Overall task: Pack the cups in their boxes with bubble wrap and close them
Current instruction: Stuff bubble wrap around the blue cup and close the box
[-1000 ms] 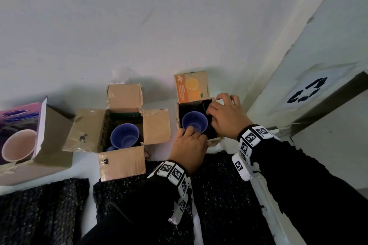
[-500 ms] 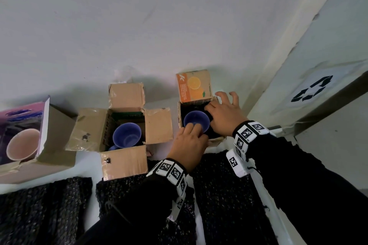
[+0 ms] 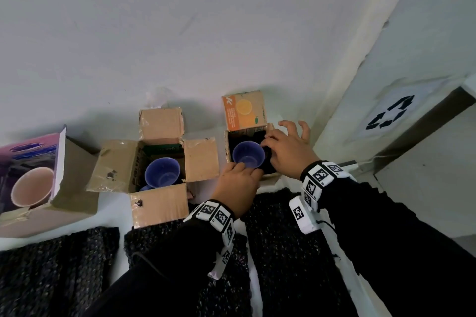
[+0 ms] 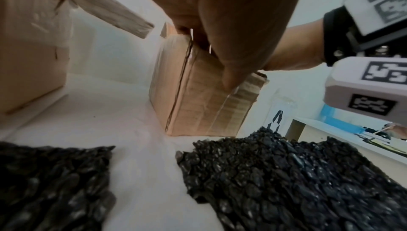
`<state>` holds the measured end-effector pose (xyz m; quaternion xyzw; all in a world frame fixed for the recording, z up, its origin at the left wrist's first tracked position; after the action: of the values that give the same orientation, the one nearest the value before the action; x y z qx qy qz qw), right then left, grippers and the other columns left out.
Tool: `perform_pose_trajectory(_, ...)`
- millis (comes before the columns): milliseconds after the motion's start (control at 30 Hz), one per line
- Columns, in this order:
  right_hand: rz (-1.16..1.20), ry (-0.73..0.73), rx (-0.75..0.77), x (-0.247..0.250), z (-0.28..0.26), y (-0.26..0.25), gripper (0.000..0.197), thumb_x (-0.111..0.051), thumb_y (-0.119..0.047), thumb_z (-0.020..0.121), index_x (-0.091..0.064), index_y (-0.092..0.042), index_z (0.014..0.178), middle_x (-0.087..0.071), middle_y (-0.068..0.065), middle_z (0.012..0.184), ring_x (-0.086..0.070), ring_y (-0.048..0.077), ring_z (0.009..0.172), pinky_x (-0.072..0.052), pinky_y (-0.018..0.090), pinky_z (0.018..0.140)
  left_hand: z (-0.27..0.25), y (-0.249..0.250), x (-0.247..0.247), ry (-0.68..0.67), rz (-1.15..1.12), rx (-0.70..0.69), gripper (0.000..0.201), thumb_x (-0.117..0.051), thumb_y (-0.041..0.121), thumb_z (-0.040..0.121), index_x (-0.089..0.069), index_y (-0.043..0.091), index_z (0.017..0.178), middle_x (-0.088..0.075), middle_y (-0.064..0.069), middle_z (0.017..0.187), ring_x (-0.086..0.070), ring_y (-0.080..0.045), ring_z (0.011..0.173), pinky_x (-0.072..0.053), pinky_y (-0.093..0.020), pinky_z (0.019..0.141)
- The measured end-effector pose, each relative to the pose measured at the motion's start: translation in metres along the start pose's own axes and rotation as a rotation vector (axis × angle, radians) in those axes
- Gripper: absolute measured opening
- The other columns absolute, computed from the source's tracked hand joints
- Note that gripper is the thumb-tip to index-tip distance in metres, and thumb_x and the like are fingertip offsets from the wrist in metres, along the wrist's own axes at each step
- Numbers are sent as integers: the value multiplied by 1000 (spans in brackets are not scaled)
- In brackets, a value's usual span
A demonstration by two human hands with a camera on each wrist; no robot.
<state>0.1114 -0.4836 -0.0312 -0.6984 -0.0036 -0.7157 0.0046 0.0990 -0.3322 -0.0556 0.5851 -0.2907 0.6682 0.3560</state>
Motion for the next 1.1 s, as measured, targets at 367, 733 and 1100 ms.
perform_pose_trajectory(367, 476, -5, -94, -16, -141, -1, 16, -61, -27, 85, -65, -24, 100, -64, -1, 96, -58, 21, 93, -46, 33, 77, -57, 37, 9, 5, -168, -53, 27, -48, 30, 80, -67, 21, 96, -62, 0, 115, -57, -27, 102, -47, -37, 77)
perform_pose_trajectory(733, 210, -189, -393, -59, -224, -29, 32, -67, -47, 80, -57, -32, 107, -63, -9, 105, -56, 18, 104, -39, 32, 84, -113, 74, -15, -366, -246, -35, 49, -51, 34, 92, -39, 26, 139, -49, 0, 129, -45, -22, 118, -43, -39, 96)
perform_pose_trajectory(1100, 514, 120, -167, 1, -228, -43, 16, -53, -12, 91, -54, -21, 104, -67, -2, 84, -61, 23, 74, -43, 31, 67, -100, 78, 29, -10, -5, -169, 90, -73, 56, 61, -39, 34, 141, -54, 1, 130, -46, -24, 125, -20, -51, 111)
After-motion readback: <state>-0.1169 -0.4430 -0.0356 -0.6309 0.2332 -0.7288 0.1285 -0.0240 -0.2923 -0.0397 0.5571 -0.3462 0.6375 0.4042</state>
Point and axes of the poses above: each hand's wrist, its own z-axis towards the middle knuckle, its own x-axis out of the back of the hand, y = z × x, the point moved 4 cm from there along z, towards the middle knuckle
